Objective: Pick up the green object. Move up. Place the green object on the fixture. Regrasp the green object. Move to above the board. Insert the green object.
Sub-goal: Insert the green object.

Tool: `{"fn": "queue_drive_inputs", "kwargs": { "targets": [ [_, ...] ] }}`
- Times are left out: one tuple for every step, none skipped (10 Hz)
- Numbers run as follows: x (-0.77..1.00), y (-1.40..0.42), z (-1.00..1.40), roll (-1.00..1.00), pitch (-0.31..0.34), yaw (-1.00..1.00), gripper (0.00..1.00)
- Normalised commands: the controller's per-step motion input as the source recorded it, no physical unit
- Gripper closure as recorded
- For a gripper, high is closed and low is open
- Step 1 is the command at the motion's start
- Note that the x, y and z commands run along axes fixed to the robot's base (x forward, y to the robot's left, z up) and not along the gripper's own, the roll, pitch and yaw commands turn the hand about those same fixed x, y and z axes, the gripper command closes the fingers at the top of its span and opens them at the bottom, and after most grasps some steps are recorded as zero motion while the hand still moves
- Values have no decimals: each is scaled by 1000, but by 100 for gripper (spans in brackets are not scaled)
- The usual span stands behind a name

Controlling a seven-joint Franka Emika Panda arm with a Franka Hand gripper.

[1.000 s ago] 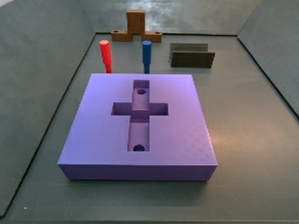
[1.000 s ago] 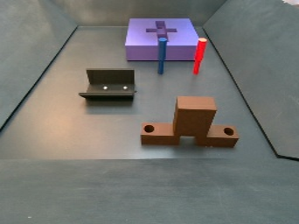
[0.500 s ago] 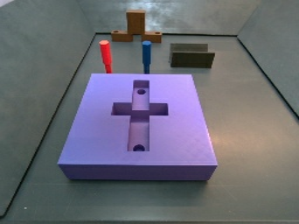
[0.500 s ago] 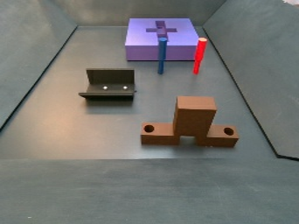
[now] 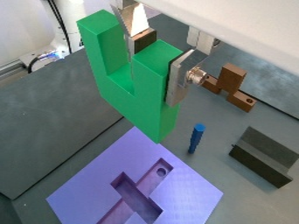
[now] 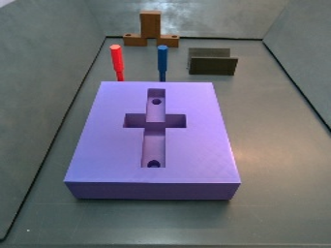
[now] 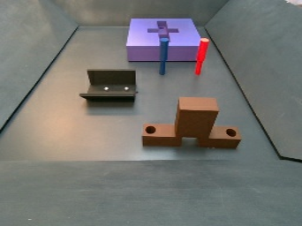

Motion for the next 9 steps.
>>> {"fn": "queue_drive_inputs", "kwargs": {
  "targets": [
    [0,0,-91,-40,-31,0,100],
    [0,0,-149,-77,-59,0,100],
    [0,0,-286,-140,-110,0,100],
    [0,0,-460,-124,-156,-9,100],
    [0,3,-566,-144,-187,0,100],
    [0,14,-571,-157,-194,0,100],
    [0,34,-543,-171,-189,0,100],
    [0,46,-583,-160,-191,0,100],
    [0,49,-663,-131,-204,0,100]
  ]
}}
